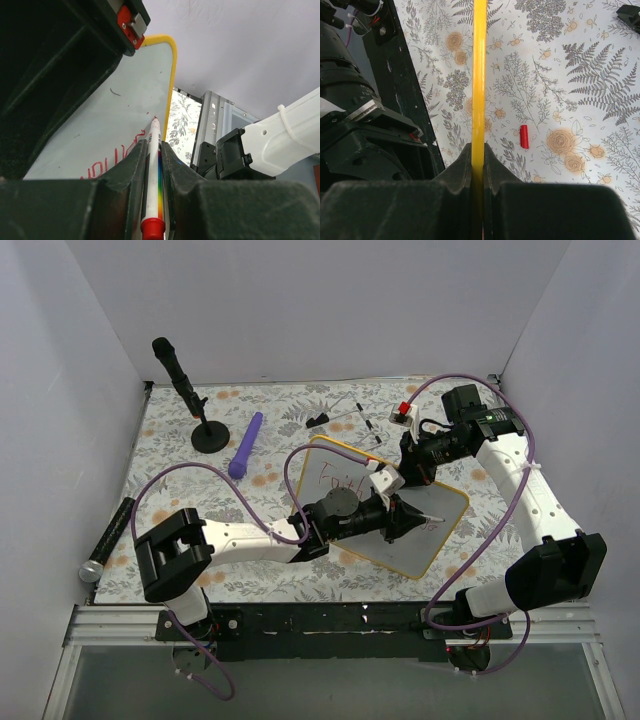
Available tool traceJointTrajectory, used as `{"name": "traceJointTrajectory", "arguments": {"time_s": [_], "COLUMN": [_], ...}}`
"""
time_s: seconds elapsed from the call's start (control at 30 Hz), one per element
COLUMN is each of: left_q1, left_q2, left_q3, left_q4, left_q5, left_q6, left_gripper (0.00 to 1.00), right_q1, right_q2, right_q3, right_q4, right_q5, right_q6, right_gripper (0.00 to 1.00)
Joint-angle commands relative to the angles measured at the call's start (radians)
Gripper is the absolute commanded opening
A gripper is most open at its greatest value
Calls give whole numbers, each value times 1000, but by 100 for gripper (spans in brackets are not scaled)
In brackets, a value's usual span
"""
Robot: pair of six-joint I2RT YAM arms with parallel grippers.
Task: Write a sentence on the whiteboard
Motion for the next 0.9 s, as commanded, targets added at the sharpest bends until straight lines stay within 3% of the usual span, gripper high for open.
{"name": "traceJointTrajectory", "arguments": {"time_s": [0.0,0.87], "left_q1": [4,4], "left_q2": [-4,-42], "left_q3": [36,-33], "left_q4": [-27,-84], "left_q5": [-34,-48], "left_q6": [19,15], "left_gripper": [0,0], "right_q1": [-4,-5], "right_q2": [-36,-33], "right_q3": [14,17], "right_q4": [36,36], "right_q5": [-102,-104], "right_q6": [-8,-8], "right_gripper": [1,1]}}
